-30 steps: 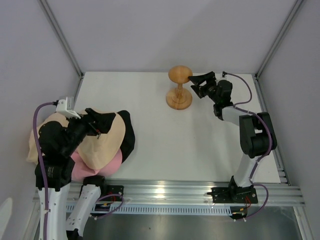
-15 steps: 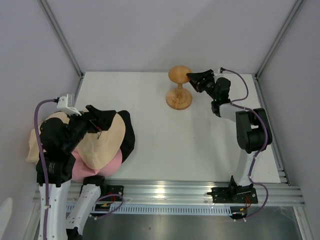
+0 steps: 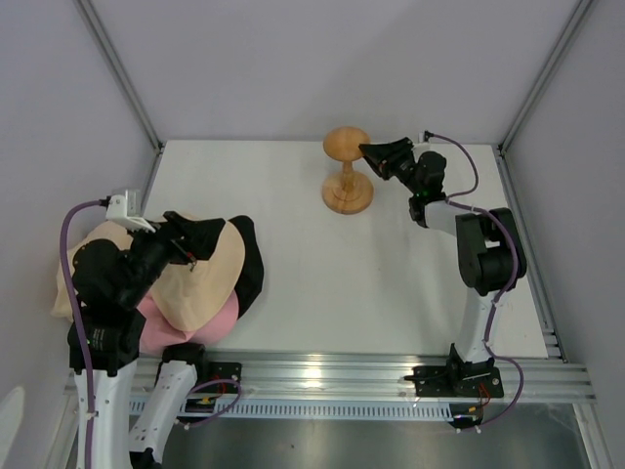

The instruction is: Stack the hats

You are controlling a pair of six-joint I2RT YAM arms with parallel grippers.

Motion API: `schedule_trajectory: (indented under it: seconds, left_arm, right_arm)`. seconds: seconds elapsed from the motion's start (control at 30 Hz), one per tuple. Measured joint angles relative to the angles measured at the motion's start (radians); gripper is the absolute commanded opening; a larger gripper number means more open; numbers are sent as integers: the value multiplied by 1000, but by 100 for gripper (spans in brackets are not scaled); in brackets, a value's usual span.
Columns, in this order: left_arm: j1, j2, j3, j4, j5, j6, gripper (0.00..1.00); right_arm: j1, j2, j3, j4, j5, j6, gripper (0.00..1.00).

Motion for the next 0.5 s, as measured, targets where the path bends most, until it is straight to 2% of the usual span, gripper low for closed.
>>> schedule_trajectory:
  seconds: [0.17, 0.5]
  left_arm:
    - [0, -11, 0, -6, 0, 0, 100]
    - [0, -25, 0, -6, 13, -6, 99]
  right_arm:
    - [8, -14, -53, 43, -8, 31, 0]
    - [110, -174, -375, 137, -27, 94, 0]
